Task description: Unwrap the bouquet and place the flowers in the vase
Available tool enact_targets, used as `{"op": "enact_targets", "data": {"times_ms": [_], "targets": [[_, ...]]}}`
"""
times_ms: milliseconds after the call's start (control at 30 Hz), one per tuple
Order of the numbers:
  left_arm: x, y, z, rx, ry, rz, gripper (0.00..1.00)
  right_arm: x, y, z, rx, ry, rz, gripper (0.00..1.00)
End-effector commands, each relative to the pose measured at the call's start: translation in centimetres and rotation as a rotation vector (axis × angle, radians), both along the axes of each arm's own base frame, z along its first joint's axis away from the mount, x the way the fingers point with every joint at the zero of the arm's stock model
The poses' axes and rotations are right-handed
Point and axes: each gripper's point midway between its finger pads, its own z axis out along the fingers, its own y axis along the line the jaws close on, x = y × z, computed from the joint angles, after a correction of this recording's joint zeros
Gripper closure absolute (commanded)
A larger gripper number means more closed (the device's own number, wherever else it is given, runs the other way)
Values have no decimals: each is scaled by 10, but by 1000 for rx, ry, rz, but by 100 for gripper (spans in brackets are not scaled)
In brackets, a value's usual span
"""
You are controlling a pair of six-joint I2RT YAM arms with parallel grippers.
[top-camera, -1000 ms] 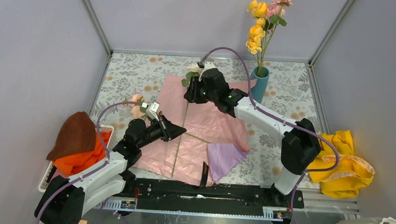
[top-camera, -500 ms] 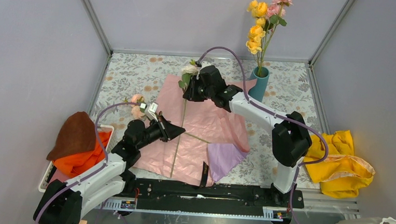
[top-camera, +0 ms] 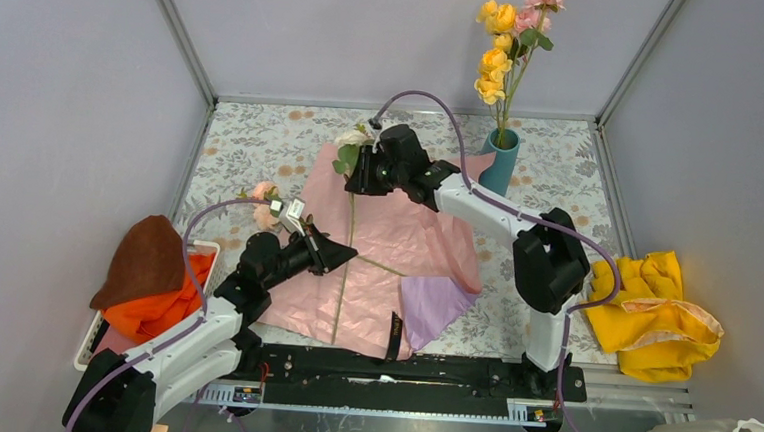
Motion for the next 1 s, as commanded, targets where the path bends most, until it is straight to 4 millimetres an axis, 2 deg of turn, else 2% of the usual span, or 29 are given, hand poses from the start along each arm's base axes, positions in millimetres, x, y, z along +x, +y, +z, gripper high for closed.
{"op": "enact_targets", "data": {"times_ms": [0, 67, 133, 233, 300, 367, 433, 567, 700, 833, 967], "targets": [[-7, -7, 14, -20, -68, -51, 100, 12, 11, 15, 54, -17, 7, 67], [-8, -7, 13, -18, -67, -51, 100, 13, 12, 14, 54, -14, 9, 68], [-8, -6, 12, -17, -66, -48, 100, 13, 12, 14, 55, -13, 10, 73], [-8, -6, 9, -10, -59, -46, 100, 14, 11, 16, 58, -15, 5, 87], [-8, -5, 8, -6, -55, -43, 99, 14, 9, 19, 58, -19, -1, 99], [-7, -5, 7, -4, -51, -41, 96, 14, 9, 23, 63, -25, -2, 100], [-7, -5, 8, 1, -52, -43, 90, 13, 9, 28, 72, -31, 1, 100], [-3, -2, 6, 45, -43, -21, 69, 10, 6, 45, 100, -64, 2, 100], [2, 6, 7, 81, -40, 30, 51, 6, -2, 68, 109, -115, -1, 100], [7, 18, 2, 121, -21, 104, 43, 1, -15, 96, 107, -187, -11, 100], [10, 23, -3, 139, 0, 139, 38, -4, -34, 141, 117, -312, -31, 100]]}}
